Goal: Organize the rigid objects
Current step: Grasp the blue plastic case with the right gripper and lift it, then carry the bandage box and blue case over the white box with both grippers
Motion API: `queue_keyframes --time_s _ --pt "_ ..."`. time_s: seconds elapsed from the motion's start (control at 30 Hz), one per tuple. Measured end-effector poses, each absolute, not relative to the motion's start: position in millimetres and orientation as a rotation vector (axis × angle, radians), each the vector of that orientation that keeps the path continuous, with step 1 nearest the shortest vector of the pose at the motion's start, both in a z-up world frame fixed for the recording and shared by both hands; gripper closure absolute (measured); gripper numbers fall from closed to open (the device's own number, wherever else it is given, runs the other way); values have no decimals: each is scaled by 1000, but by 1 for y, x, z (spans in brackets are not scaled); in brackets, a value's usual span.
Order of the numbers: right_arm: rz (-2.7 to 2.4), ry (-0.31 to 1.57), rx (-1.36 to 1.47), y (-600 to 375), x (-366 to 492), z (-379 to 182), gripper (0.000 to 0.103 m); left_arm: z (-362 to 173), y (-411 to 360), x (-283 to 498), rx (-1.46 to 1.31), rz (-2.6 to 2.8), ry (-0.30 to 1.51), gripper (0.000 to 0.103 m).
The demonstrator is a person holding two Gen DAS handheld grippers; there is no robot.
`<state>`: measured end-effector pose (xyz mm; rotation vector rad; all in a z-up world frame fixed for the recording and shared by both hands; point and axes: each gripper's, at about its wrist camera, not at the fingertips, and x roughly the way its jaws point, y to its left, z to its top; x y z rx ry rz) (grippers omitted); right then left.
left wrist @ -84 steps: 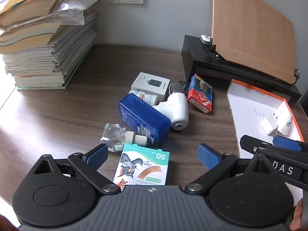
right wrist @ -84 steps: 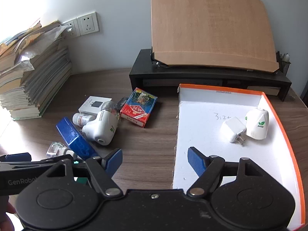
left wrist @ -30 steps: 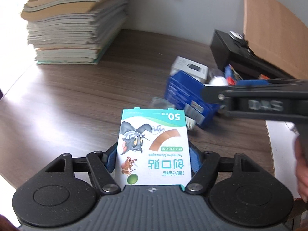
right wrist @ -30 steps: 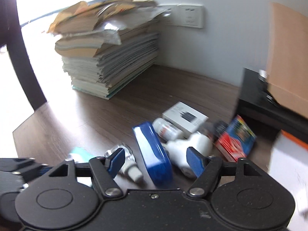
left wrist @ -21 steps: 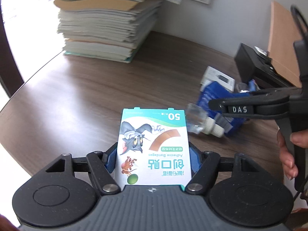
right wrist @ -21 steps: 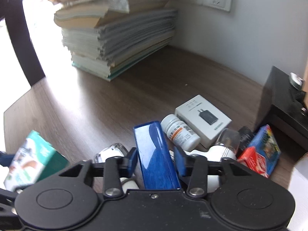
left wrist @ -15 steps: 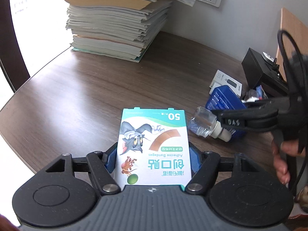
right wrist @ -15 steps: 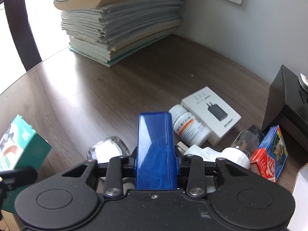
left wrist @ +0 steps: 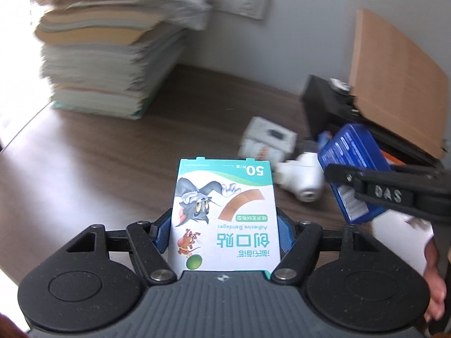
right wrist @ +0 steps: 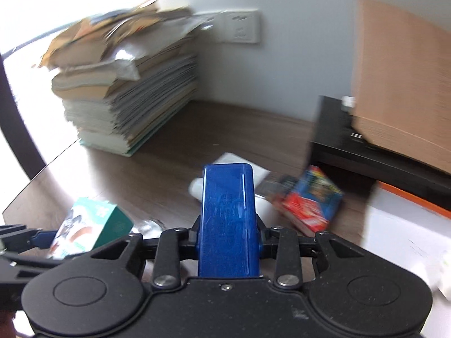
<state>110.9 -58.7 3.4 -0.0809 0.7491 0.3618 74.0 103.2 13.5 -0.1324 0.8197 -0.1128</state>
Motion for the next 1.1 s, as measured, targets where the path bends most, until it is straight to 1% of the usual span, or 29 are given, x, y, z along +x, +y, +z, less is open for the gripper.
queue_keyframes --time_s 0.17,0.6,0.87,1.1 --pt "200 740 -30 -109 73 16 63 16 62 72 -93 -240 813 31" --pt "-193 717 65 -239 -12 20 63 15 -62 48 22 -563 806 31" --pt "-244 708 72 -276 -31 18 63 10 -103 44 51 -602 795 31" --pt "-207 700 66 -292 -25 11 63 6 -121 40 52 -563 777 31"
